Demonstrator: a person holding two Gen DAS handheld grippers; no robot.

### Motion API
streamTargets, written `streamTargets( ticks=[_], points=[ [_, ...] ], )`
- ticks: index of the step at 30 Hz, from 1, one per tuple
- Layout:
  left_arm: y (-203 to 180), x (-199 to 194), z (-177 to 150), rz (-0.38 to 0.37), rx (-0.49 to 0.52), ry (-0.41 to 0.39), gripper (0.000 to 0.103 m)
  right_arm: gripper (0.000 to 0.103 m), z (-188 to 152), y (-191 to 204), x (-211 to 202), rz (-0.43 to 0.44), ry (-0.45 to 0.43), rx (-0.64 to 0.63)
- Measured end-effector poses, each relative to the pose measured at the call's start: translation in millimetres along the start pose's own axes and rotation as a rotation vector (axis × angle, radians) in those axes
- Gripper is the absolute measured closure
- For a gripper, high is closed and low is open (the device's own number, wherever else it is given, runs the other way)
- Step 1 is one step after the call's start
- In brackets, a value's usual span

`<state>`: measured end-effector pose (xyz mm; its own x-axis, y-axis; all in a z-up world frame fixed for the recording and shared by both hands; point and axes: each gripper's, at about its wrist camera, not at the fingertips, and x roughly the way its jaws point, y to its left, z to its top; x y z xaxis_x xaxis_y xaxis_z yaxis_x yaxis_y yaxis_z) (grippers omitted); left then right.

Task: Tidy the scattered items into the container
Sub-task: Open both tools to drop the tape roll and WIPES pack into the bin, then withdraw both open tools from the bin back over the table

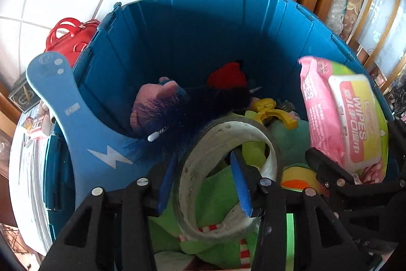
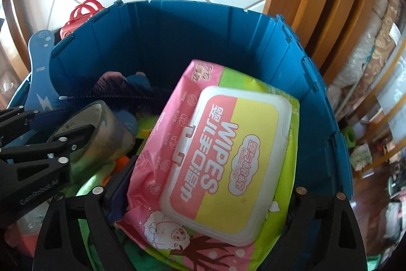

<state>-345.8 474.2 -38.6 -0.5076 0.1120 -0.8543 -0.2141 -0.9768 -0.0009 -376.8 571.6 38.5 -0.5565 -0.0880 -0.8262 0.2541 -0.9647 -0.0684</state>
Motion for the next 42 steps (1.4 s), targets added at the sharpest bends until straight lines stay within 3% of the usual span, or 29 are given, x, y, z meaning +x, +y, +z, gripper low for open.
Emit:
streamTargets(
  ticks=[3,10,13,19,26,34,39,42],
  points=[
    [4,-7,1,0.018,-0.010,-0.039,0.059,0.009,-1,-3,-1,-0.017,0.005,0.012],
    [4,-19,0,-0.038,-0.008,-0.082,0.054,0.003,-4,-12,-9,-0.043,0.000,0.023],
    [5,-23,1,-0.044,-0.013,-0.101,0.052,0.000,-4,-10,-24,-0.105,-0.067,-0.007],
    [1,-24,1,-0.059,0.003,-0.096,0.051,0.000,-5,-2,-38,-0.119,-0.079,-0.036],
    [-5,-29,-3,-0.061,0.027,-0.104,0.051,0.000,-32,-1,-59,-0.132,-0.081,-0.019],
    [-17,-78,-42,-0.076,0.091,-0.169,0.051,0.000,-65,-18,-106,-0.086,-0.188,0.082],
    [-12,-112,-75,-0.077,0.060,-0.242,0.051,0.000,-90,-27,-123,-0.065,-0.248,0.142],
    [-7,-129,-93,-0.038,0.043,-0.298,0.040,0.000,-104,-28,-127,-0.039,-0.270,0.157]
  ],
)
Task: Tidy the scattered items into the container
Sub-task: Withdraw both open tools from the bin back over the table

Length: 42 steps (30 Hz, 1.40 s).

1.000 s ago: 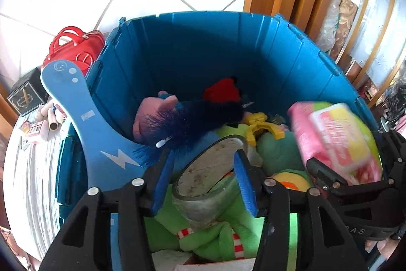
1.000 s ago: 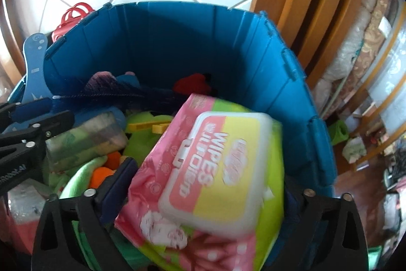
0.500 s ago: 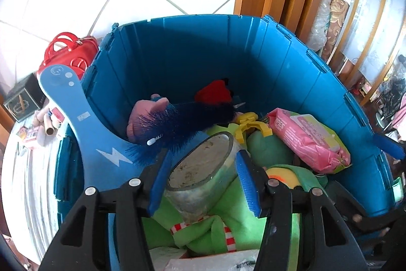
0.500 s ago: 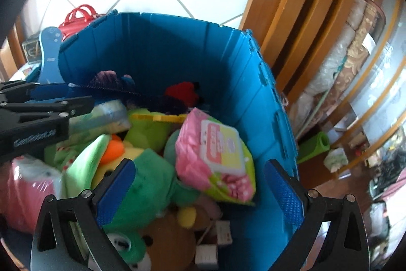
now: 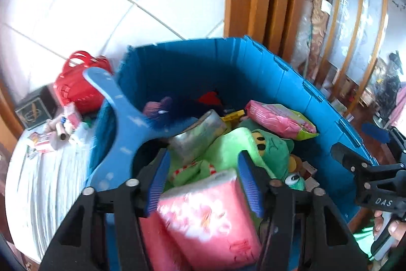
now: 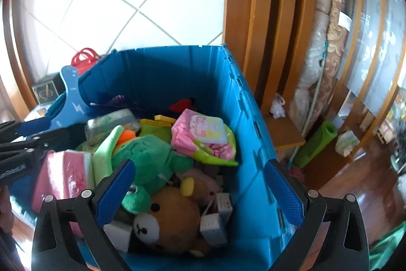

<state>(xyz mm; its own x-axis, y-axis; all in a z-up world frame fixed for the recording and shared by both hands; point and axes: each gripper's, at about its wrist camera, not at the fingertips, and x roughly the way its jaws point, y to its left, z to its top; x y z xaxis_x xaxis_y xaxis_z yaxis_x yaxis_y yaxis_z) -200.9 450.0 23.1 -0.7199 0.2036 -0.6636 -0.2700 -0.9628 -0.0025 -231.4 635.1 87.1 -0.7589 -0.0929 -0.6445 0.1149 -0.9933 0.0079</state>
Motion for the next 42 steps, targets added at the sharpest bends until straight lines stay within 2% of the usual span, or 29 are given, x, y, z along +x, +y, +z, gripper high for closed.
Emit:
streamTargets(
  ticks=[5,9,13,17,22,33,37,42],
  points=[
    [7,-25,-17,0.085,-0.024,-0.063,0.036,0.000,-18,6,-2,0.076,-0.020,0.019],
    [23,-46,-28,0.123,-0.073,-0.083,0.036,0.000,-25,19,-4,0.119,-0.028,0.023],
    [46,-67,-40,0.172,-0.121,-0.105,0.036,0.000,-26,42,-11,0.168,-0.036,0.003],
    [76,-88,-55,0.190,-0.172,-0.128,0.036,0.000,-24,73,-28,0.194,-0.072,-0.034],
    [136,-113,-84,0.216,-0.228,-0.138,0.036,0.000,-22,132,-47,0.229,-0.119,-0.075],
    [316,-165,-161,0.296,-0.300,-0.119,0.036,0.000,-30,317,-86,0.301,-0.205,-0.108],
    [368,-166,-179,0.300,-0.340,-0.080,0.036,0.000,-36,371,-81,0.321,-0.170,-0.130],
    [409,-156,-192,0.276,-0.383,-0.068,0.036,0.000,-34,419,-55,0.306,-0.104,-0.170]
  ],
)
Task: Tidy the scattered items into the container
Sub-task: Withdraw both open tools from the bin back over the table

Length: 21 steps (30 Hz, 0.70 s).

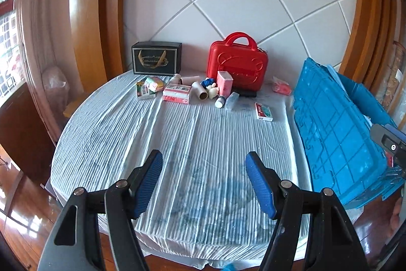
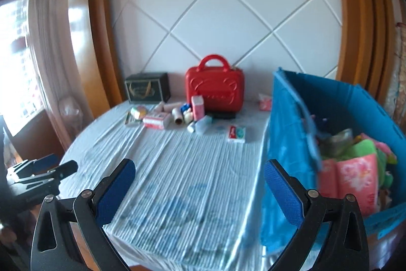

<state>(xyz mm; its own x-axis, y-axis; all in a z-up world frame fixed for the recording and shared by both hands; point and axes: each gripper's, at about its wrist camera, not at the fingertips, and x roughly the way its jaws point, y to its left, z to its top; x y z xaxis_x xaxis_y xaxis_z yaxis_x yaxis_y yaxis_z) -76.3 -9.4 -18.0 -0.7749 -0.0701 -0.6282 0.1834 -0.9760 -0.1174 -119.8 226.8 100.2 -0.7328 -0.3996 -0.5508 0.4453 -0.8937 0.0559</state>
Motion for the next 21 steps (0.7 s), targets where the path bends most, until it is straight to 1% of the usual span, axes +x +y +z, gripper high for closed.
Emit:
streamTargets(
  ticks=[3,8,12,18,21],
  points=[
    [15,17,4,0.001,-0.023,0.014,0.036,0.000,3,11,25,0.012,0.029,-0.013],
    [16,51,23,0.009,-0.006,0.029,0.036,0.000,11,18,75,0.046,0.065,-0.018],
    [-2,91,45,0.013,0.025,0.051,0.036,0.000,20,6,119,0.062,0.087,-0.009],
    [-23,149,66,0.006,0.042,0.104,0.036,0.000,28,-16,195,0.076,0.174,0.014],
    [-29,177,78,-0.003,0.049,0.139,0.036,0.000,31,-28,220,0.075,0.203,0.044]
  ],
)
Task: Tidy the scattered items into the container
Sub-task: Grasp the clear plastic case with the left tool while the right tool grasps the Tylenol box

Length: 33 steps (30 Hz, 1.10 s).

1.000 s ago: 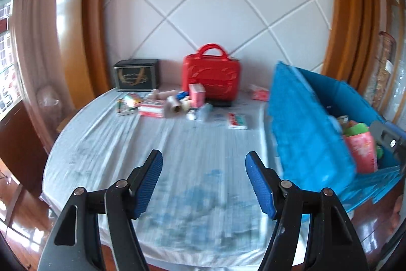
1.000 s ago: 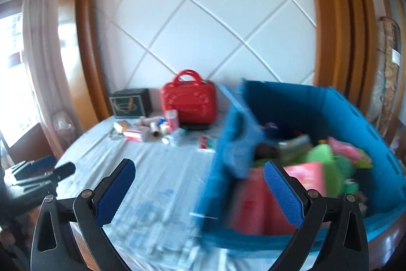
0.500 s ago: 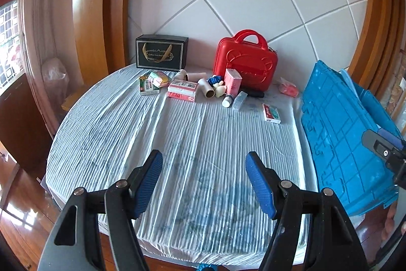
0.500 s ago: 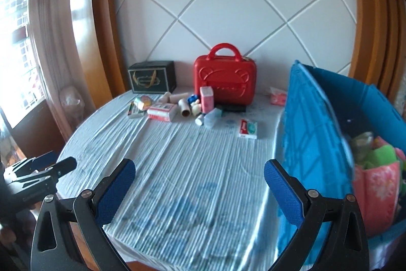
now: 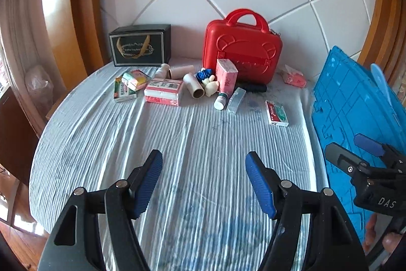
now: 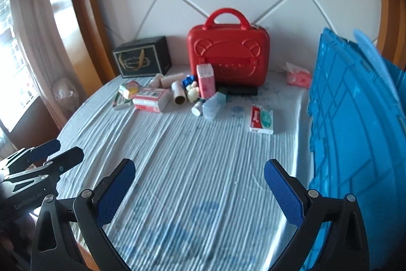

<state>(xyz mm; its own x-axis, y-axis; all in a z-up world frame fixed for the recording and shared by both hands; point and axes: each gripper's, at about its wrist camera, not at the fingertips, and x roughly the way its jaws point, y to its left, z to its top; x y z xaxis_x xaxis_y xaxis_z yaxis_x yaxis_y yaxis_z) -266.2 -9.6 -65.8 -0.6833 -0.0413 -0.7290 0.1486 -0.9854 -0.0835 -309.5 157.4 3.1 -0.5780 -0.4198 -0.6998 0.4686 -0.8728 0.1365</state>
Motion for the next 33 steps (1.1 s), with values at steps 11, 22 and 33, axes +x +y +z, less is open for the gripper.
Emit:
streamTargets(
  ticks=[11,22,33],
  points=[
    [-23,117,57,-0.089,0.125,0.093,0.036,0.000,24,-44,90,-0.122,0.093,0.162],
    [-64,286,85,-0.153,0.238,0.222,0.036,0.000,42,-107,217,-0.269,0.208,0.274],
    [-100,378,93,-0.124,0.302,0.223,0.036,0.000,46,-155,319,-0.316,0.292,0.269]
  ],
)
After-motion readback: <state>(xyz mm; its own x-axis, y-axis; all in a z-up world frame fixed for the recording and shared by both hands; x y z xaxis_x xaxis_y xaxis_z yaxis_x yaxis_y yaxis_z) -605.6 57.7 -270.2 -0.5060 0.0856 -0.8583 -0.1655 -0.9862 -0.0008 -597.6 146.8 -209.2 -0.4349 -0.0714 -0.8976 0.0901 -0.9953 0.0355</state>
